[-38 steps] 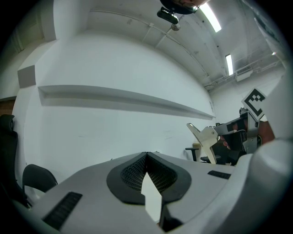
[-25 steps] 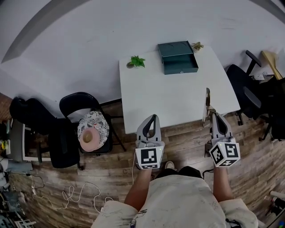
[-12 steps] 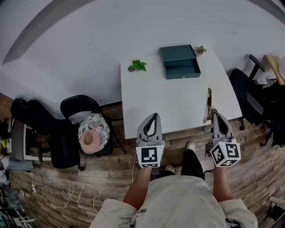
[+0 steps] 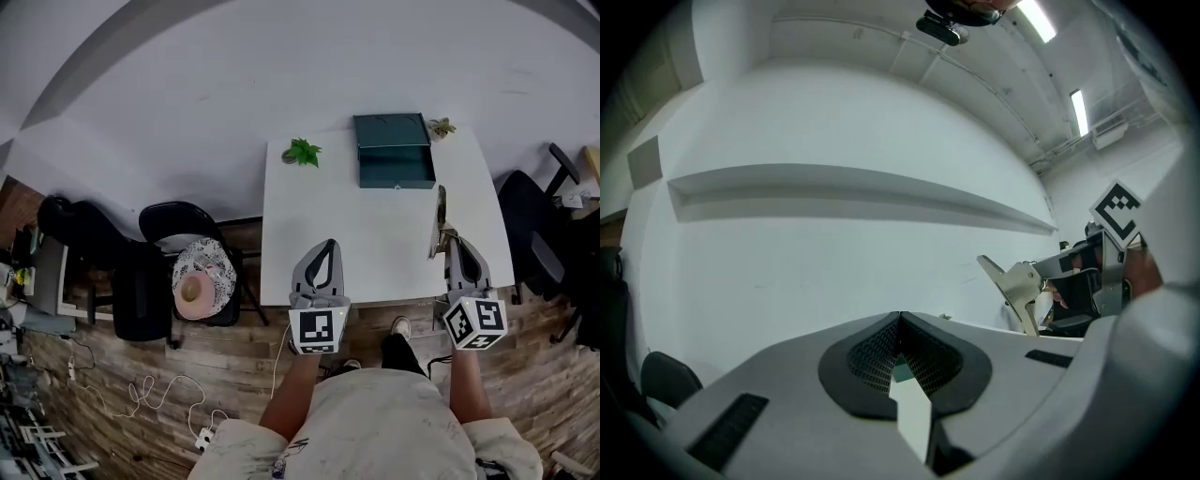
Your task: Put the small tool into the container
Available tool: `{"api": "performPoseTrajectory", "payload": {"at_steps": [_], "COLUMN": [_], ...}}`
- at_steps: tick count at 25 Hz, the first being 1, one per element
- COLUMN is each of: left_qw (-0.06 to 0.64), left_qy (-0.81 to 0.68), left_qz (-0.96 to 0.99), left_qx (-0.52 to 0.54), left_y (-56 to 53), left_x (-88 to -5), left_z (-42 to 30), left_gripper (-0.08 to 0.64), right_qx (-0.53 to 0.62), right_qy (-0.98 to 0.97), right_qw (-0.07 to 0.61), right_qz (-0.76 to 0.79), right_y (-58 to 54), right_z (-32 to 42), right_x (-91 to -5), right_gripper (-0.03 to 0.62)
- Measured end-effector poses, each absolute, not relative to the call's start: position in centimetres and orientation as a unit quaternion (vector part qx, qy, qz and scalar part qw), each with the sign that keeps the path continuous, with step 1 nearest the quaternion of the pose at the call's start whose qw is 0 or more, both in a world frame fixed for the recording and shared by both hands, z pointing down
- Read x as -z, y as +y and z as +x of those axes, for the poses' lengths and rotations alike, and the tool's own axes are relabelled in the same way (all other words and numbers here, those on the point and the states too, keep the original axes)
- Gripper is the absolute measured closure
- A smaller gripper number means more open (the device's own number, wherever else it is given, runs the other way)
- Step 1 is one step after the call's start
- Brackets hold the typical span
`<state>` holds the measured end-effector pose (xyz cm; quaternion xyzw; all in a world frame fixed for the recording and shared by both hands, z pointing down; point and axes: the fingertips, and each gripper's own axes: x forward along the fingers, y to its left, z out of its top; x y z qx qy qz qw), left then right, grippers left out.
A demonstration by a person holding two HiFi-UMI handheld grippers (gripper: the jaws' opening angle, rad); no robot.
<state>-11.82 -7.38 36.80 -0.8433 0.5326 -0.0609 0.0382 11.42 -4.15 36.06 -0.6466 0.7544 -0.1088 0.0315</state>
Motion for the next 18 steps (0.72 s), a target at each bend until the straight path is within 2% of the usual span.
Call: {"api": "performPoseTrajectory", "payload": {"at_steps": [18], "left_qw": [0.053], "left_qy": [0.549], "left_qz": [-0.831], "left_qx": [0.078], "left_y": [-13.7], "left_x": [-35.7], "left_z": [-2.2], "left_gripper": [0.554], "right_qx": [0.129], "right_qy": [0.77], "right_qw": [0.05], "right_qz": [-0.623], "right_y": [-11.6], "right_z": [20.5], "right_x": [-36.4], "right_gripper": [0.575]}}
